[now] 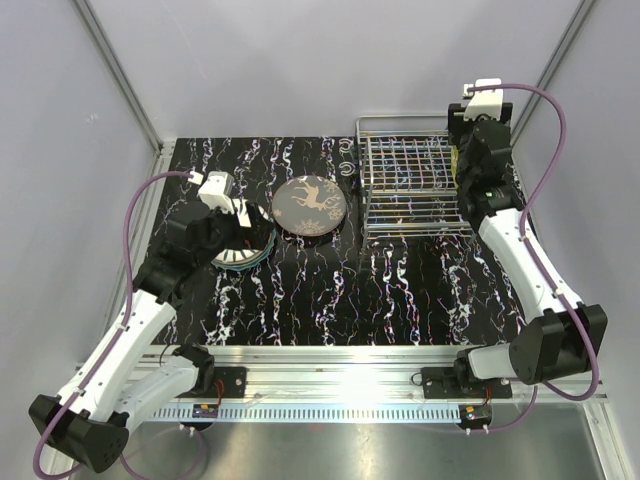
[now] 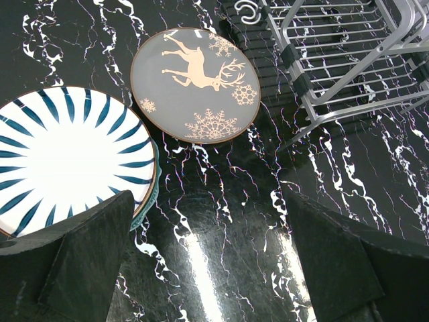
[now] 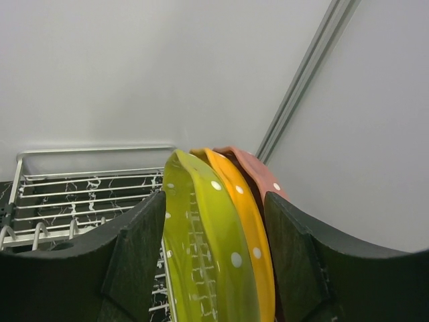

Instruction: Load the plates into the dish rack

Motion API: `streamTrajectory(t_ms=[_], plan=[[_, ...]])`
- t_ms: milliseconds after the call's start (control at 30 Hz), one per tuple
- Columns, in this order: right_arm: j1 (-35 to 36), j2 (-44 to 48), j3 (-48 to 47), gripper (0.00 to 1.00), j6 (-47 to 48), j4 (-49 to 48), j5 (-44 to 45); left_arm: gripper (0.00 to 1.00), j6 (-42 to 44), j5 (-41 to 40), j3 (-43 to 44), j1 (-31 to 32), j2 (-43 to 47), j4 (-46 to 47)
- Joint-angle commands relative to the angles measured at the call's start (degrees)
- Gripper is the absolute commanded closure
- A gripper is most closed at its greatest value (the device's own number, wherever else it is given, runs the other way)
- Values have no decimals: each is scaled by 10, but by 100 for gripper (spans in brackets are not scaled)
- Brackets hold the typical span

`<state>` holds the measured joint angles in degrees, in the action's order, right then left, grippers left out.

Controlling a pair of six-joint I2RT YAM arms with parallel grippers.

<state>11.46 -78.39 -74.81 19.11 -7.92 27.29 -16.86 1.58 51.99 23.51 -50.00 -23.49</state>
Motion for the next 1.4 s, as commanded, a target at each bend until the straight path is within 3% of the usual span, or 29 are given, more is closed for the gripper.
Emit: streamTrajectory(t_ms=[0,300,1367], plan=[[-4,3,40,31,22,-110,-12,1,9,11,6,-1,2,18],[-4,-14,90,25,29,-178,-8,1,10,10,6,-1,3,19],[-5,-49,104,16,21,-201,-42,1,11,9,7,-1,4,17]])
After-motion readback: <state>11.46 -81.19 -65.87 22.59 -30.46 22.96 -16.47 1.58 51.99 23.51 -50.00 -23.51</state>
